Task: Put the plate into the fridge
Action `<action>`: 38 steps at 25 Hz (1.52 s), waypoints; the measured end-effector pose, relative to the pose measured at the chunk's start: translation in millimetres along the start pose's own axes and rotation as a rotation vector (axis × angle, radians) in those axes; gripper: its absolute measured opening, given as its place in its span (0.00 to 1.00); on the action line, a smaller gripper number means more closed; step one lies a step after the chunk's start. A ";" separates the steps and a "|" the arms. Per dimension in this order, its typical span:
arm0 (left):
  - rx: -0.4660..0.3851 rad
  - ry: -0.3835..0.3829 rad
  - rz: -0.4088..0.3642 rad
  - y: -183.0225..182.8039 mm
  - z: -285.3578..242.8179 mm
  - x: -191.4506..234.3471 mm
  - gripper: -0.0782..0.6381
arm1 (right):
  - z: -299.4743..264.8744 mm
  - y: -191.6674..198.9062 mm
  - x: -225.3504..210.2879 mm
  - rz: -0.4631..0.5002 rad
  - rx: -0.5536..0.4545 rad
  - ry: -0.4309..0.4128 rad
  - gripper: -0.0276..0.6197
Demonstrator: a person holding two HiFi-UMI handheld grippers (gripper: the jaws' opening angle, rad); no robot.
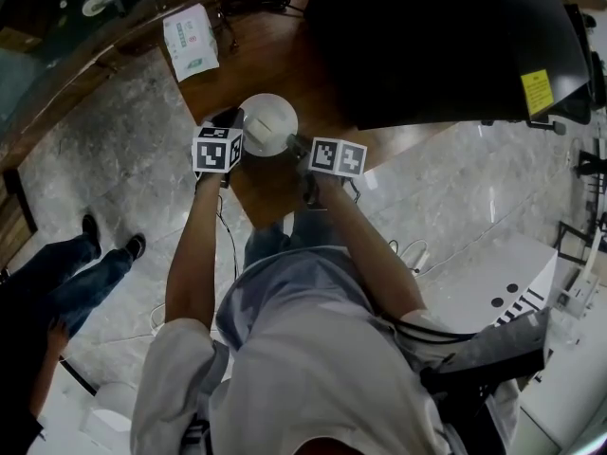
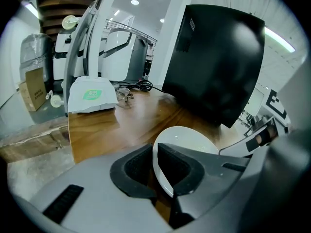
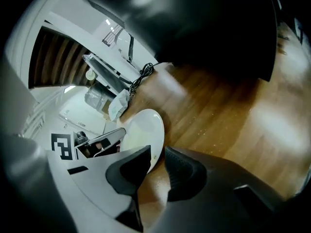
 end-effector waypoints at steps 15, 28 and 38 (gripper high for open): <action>0.009 0.004 -0.007 -0.3 -2.5 0.0 0.14 | -2.9 -6.8 -1.6 -0.195 -0.045 -0.215 0.10; -0.059 0.047 0.064 3.4 10.0 -3.0 0.14 | 12.2 -15.8 2.4 -0.263 -0.090 -0.451 0.08; -0.153 0.071 0.120 1.7 28.8 -13.3 0.14 | 38.6 -24.3 9.6 -0.254 -0.156 -0.573 0.08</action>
Point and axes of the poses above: the fingertips, and each gripper's own axes: z backward along the fingers, x to its left, y out of its underside, the point moved 5 cm from there along z, backward along the fingers, and after that the axes turned 2 degrees about -z, right-handed, at the moved point
